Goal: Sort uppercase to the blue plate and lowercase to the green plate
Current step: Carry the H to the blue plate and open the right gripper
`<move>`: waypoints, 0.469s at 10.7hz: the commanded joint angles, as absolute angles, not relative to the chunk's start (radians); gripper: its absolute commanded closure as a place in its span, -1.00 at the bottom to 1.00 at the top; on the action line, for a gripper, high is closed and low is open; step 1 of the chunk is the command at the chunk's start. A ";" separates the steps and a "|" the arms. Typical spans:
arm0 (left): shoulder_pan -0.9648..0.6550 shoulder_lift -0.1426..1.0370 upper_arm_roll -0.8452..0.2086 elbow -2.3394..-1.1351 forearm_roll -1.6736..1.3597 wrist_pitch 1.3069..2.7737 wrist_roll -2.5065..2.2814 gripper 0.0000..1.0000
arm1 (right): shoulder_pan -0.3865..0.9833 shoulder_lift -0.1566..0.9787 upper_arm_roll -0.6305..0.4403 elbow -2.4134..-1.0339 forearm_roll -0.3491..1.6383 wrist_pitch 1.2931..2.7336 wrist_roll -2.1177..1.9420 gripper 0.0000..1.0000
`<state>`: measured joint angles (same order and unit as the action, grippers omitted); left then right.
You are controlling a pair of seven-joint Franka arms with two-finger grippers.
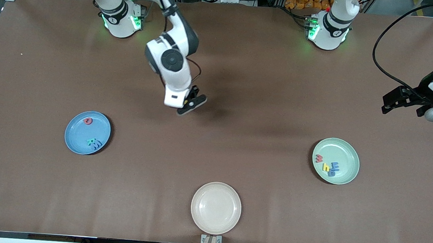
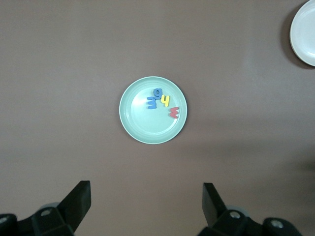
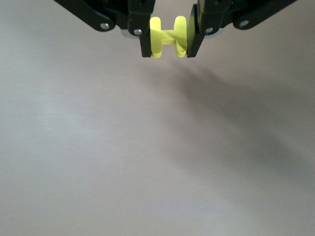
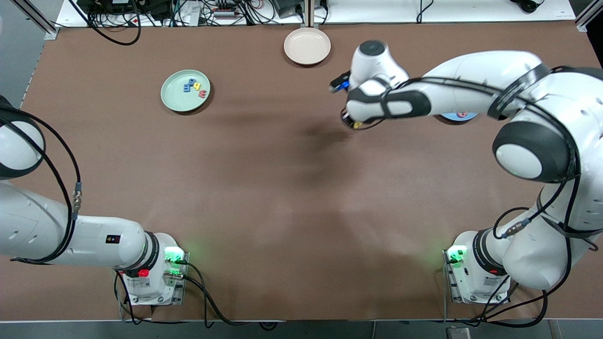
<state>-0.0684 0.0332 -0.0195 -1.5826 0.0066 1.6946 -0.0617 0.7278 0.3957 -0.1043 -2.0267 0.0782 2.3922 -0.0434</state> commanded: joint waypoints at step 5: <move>-0.075 0.038 -0.018 -1.578 0.011 1.710 -0.044 -1.00 | 0.241 0.429 -0.087 -1.977 0.060 2.370 -0.536 1.00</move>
<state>-0.0695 0.0360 -0.0205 -1.5825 0.0066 1.7038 -0.0617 0.3172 0.4036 -0.1067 -2.0073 0.0763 2.3832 -0.4679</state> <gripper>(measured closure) 0.000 0.670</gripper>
